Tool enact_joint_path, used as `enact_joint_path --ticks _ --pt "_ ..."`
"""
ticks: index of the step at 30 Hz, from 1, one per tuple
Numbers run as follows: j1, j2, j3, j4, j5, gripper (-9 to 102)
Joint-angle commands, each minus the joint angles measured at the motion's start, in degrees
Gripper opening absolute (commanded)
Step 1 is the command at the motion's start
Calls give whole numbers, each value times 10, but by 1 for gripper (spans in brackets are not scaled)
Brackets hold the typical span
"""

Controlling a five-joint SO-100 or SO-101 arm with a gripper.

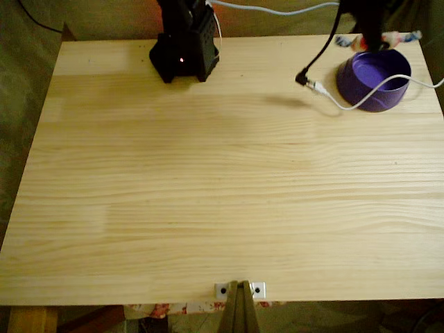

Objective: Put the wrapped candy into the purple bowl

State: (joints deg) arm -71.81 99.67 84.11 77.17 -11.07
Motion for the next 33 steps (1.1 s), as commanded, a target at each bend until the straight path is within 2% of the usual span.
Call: enact_joint_path --ticks 1,11,26,33 --pt "-50 -30 -56 -30 6 0" --pt "-83 -178 -114 -75 5 0" --pt "-112 -310 -204 -91 2 0" --pt "-106 -341 -243 -91 3 6"
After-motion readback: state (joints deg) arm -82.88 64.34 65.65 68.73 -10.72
